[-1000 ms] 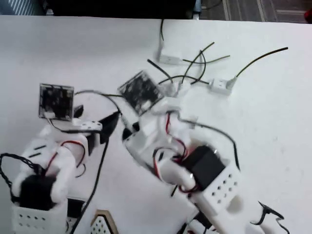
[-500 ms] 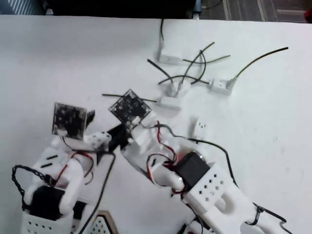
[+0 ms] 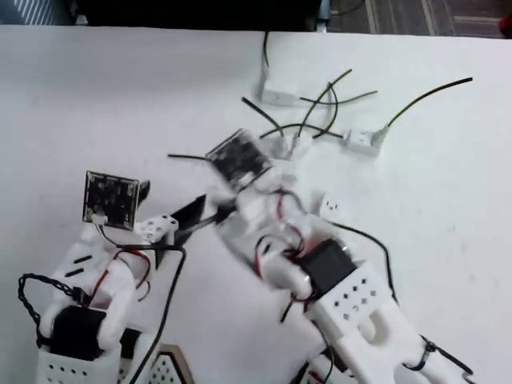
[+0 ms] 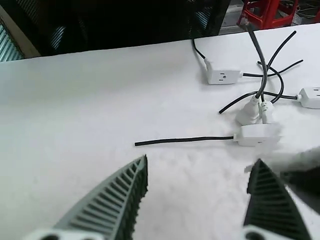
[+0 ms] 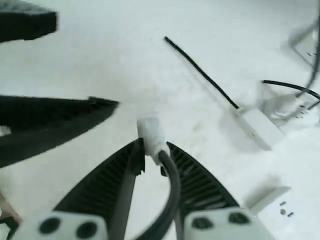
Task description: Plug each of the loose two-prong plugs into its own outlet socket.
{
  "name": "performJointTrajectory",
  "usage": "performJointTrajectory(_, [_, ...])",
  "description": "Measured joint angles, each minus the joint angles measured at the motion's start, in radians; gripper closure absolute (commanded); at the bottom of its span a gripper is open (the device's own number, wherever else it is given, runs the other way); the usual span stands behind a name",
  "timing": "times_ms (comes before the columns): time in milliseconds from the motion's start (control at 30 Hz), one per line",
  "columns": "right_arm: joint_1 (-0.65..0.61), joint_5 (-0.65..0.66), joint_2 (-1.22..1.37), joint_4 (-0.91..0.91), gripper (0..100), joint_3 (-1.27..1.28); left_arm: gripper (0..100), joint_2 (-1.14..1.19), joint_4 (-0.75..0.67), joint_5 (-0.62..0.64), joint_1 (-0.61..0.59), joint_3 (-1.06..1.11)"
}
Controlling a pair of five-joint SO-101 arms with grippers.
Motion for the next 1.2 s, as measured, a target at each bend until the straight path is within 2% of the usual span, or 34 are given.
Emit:
performJointTrajectory(200, [0.279,-0.103,0.000,-0.095,98.1,0.000,65,0.002,0.000,-0.021,-0.006,0.000])
performJointTrajectory(300, [0.399,-0.158,0.000,-0.133,98.1,0.000,64,0.081,0.000,-0.037,0.015,0.000])
performJointTrajectory(633, [0.628,-0.264,-0.002,-0.203,98.1,0.000,65,0.608,-0.035,-0.038,0.319,-0.187])
performJointTrajectory(900, [0.647,-0.267,-0.003,-0.206,98.1,0.000,65,0.947,-0.212,-0.038,0.545,-0.212])
performJointTrajectory(1200, [0.647,-0.267,-0.003,-0.206,98.1,0.000,65,1.197,-0.374,-0.038,0.677,-0.212])
